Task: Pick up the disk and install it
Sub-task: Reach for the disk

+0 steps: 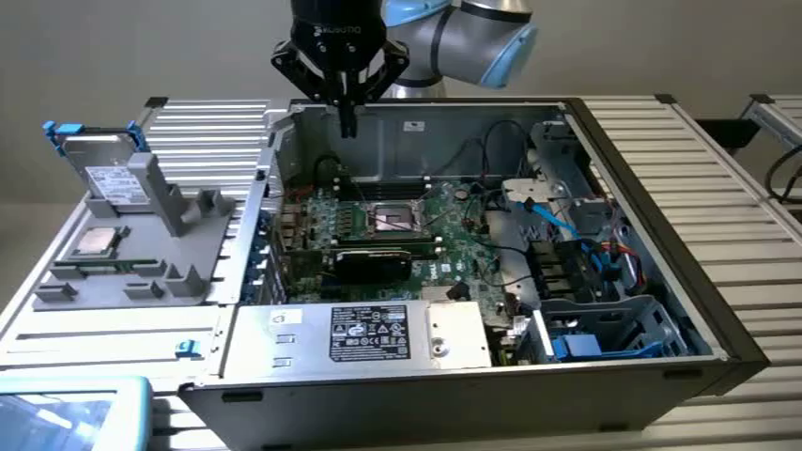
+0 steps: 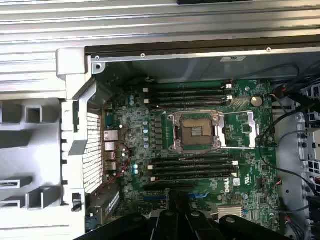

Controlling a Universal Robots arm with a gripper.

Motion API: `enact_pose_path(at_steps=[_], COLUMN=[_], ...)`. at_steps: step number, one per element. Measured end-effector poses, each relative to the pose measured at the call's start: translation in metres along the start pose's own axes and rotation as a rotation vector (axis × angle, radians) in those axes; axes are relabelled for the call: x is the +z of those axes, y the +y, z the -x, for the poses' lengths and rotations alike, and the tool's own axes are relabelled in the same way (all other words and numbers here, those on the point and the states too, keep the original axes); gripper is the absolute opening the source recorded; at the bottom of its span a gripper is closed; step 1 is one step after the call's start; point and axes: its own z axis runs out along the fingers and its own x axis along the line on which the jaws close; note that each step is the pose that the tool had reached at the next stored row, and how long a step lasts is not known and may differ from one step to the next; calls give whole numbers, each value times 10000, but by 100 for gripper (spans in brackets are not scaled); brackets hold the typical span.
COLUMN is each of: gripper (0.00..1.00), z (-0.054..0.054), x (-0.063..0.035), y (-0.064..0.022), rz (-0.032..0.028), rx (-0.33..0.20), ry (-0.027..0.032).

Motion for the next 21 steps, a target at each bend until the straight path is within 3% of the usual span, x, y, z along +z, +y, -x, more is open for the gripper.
enact_pose_path(at_steps=[14, 21], gripper=[11, 11], z=[-9, -153], x=[0, -4], y=[0, -11], rz=[0, 0], rx=[1, 1], ry=[0, 0])
